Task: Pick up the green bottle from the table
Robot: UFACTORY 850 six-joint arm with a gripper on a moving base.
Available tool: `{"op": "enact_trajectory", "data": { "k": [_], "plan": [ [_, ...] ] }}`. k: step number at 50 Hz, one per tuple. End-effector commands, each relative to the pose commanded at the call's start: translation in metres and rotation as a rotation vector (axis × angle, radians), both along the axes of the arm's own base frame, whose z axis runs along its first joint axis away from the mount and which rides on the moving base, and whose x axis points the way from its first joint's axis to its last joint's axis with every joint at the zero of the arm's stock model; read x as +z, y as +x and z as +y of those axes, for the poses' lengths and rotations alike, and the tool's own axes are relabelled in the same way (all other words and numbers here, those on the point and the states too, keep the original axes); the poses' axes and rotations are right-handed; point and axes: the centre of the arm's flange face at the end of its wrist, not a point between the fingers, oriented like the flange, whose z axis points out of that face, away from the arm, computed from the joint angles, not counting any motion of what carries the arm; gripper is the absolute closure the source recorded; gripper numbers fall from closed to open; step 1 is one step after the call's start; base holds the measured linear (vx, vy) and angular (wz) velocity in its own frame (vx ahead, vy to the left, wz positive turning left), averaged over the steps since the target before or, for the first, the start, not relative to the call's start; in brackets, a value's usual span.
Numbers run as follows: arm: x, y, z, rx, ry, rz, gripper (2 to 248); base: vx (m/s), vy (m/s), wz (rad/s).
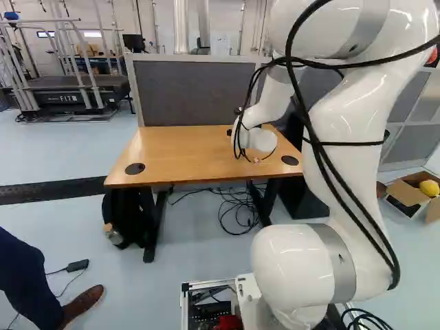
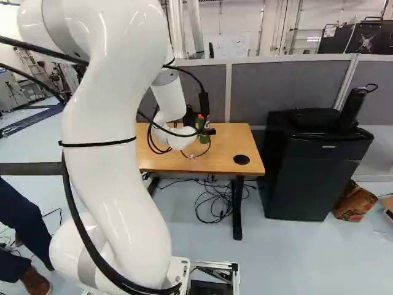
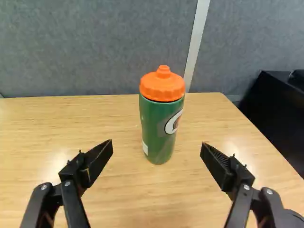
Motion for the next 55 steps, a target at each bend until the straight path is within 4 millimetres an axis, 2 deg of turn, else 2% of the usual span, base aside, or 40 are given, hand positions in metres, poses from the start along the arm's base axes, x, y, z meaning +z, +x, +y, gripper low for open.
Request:
{"op": "enact_trajectory", "data": {
  "k": [31, 48, 49, 53, 54, 55],
  "plan": [
    [-0.037, 0.059, -0.024, -0.03, -0.006, -0.054, 3, 0.0, 0.0, 0.0],
    [-0.042, 0.066, -0.027, -0.034, -0.006, -0.053, 3, 0.0, 0.0, 0.0],
    [-0.043, 0.066, -0.027, -0.034, -0.006, -0.053, 31, 0.0, 0.0, 0.0],
    [-0.043, 0.066, -0.027, -0.034, -0.006, -0.053, 31, 0.0, 0.0, 0.0],
    [-0.043, 0.066, -0.027, -0.034, -0.006, -0.053, 70, 0.0, 0.0, 0.0],
    [-0.043, 0.066, -0.027, -0.034, -0.006, -0.053, 70, 0.0, 0.0, 0.0]
  ]
}}
